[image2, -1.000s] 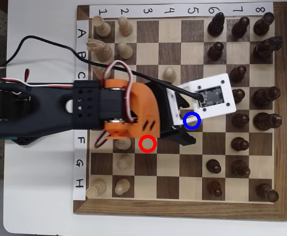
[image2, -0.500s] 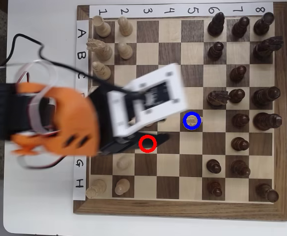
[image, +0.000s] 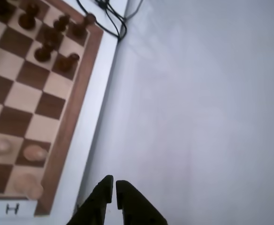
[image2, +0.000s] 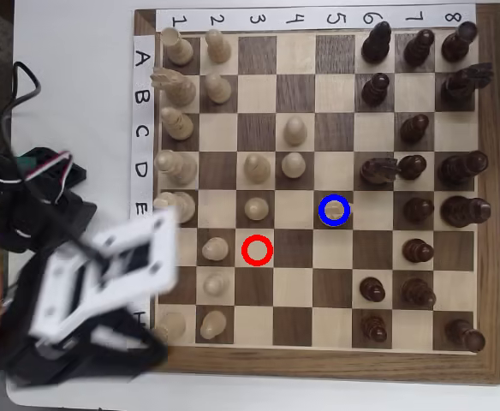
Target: Move the piece to destination
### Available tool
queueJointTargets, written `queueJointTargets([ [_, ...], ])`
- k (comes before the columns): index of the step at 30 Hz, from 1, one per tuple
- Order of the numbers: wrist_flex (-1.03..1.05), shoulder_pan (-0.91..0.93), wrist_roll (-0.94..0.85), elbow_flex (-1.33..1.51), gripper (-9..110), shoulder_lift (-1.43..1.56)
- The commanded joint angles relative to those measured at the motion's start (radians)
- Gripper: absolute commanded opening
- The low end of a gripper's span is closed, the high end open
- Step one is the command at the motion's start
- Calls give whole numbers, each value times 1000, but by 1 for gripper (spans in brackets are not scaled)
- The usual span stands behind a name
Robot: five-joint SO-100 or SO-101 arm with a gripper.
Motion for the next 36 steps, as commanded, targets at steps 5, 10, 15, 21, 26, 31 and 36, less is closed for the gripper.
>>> queueJointTargets([
  [5,58,313,-319,23,0,78],
  [10,32,480,-465,129,0,141],
  [15,-6,572,-555,253,0,195],
  [21,-189,621,-598,575,0,334],
  [26,-337,689,-621,819,0,443],
  [31,-428,755,-650,1003,0,532],
  [36,-466,785,-650,1115,0,601],
])
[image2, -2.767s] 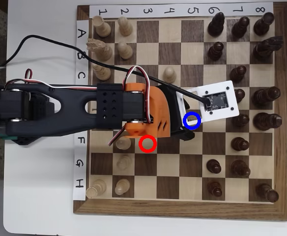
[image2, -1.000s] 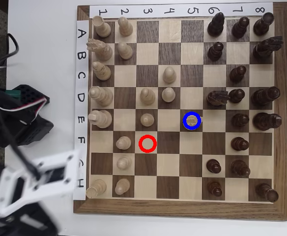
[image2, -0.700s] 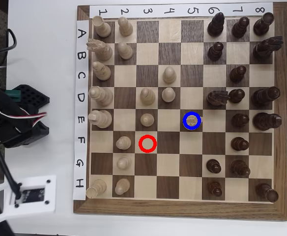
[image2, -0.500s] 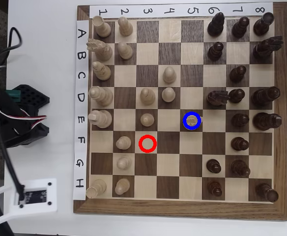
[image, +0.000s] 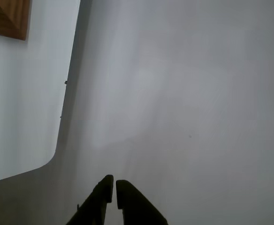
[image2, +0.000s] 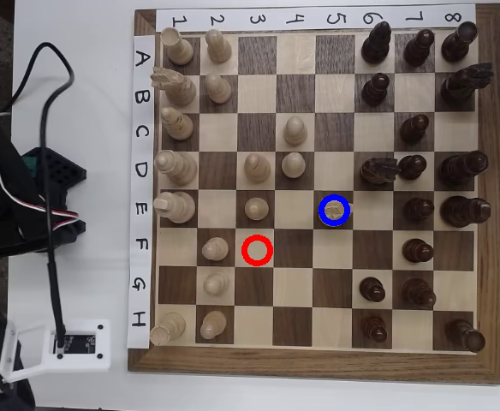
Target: Move the piece to destination
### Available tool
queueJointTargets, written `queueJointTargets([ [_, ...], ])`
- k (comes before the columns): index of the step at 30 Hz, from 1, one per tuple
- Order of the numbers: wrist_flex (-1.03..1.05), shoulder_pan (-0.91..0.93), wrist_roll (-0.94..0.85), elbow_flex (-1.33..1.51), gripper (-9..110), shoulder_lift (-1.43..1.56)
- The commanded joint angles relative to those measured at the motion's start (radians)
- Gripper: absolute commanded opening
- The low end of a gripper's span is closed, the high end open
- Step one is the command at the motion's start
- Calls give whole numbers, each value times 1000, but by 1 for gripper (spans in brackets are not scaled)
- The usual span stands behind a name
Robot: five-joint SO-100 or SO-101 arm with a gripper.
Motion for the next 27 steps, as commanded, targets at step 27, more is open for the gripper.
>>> queueJointTargets([
  [27,-107,166,-20,630,0,454],
])
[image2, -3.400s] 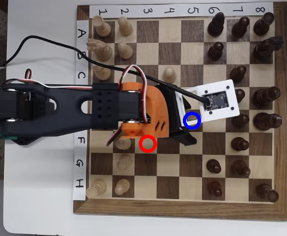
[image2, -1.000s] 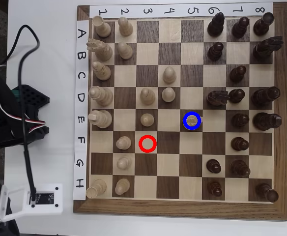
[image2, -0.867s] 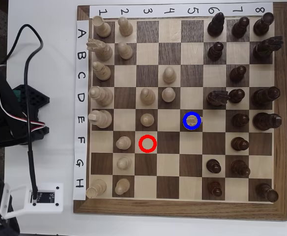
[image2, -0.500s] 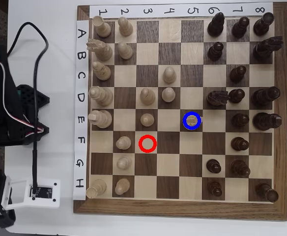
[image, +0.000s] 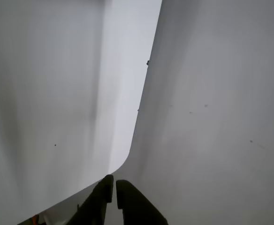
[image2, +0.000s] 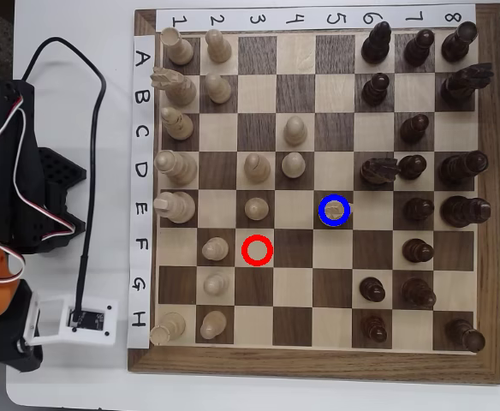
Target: Move the piece to destination
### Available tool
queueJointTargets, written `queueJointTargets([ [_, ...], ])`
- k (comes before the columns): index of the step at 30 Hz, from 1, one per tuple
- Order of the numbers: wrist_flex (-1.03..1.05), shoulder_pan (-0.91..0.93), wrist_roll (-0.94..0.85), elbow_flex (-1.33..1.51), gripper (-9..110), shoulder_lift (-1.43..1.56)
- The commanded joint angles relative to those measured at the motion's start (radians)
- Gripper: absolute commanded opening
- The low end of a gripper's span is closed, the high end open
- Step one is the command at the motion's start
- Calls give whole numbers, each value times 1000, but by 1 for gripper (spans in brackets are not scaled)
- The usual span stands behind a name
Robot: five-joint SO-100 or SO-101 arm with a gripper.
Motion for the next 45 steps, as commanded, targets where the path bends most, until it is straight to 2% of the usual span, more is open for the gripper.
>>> queueJointTargets([
  [1,11,-14,0,29,0,49],
  [11,124,-11,-21,115,0,189],
  [45,103,8,-8,158,0,222],
])
